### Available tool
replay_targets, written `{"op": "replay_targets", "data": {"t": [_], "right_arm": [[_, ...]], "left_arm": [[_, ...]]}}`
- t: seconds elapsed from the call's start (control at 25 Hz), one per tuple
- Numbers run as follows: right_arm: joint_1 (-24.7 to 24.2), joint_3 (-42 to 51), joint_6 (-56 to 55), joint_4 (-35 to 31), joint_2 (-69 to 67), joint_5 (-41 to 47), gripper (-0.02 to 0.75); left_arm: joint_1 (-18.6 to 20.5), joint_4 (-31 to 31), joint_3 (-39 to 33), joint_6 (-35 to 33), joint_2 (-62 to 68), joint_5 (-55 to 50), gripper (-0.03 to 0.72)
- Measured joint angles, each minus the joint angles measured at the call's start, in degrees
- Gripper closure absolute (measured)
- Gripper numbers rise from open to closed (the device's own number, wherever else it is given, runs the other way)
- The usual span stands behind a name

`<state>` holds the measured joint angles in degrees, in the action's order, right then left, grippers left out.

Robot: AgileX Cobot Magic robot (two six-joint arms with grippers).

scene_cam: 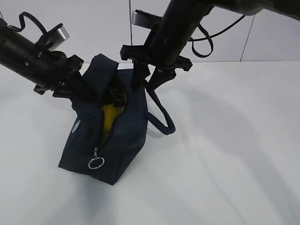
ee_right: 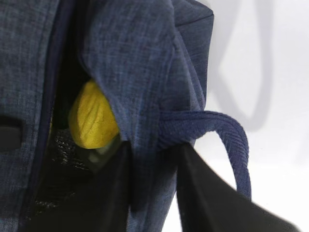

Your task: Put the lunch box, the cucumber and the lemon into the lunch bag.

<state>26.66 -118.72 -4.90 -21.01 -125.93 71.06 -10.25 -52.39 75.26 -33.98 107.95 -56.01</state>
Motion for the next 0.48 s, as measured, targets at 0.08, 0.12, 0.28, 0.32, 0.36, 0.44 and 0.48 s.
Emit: {"op": "replay_targets", "data": {"t": [0.08,0.12,0.28,0.32,0.36,0.44,0.48], "right_arm": [[0.0,0.0,0.0,0.0,0.0,0.0,0.457],[0.0,0.0,0.0,0.1,0.0,0.0,0.494],[0.0,0.0,0.3,0.6,0.0,0.0,0.588],[0.0,0.0,0.5,0.8,0.0,0.0,0.603],[0.0,0.0,0.9,1.3,0.0,0.0,0.615],[0.0,0.0,1.8,2.2,0.0,0.0,0.649],[0.0,0.0,2.2,2.6,0.0,0.0,0.669]], "left_arm": [[0.0,-1.3,0.0,0.0,0.0,0.0,0.687],[-0.2,-1.9,0.0,0.0,0.0,0.0,0.687],[-0.3,-2.7,0.0,0.0,0.0,0.1,0.687],[-0.3,-2.8,0.0,0.0,0.0,-0.1,0.687],[-0.3,-2.9,0.0,0.0,0.0,-0.4,0.687],[-0.3,-3.5,0.0,0.0,0.0,-1.0,0.687],[-0.3,-3.7,0.0,0.0,0.0,-1.2,0.687]]}}
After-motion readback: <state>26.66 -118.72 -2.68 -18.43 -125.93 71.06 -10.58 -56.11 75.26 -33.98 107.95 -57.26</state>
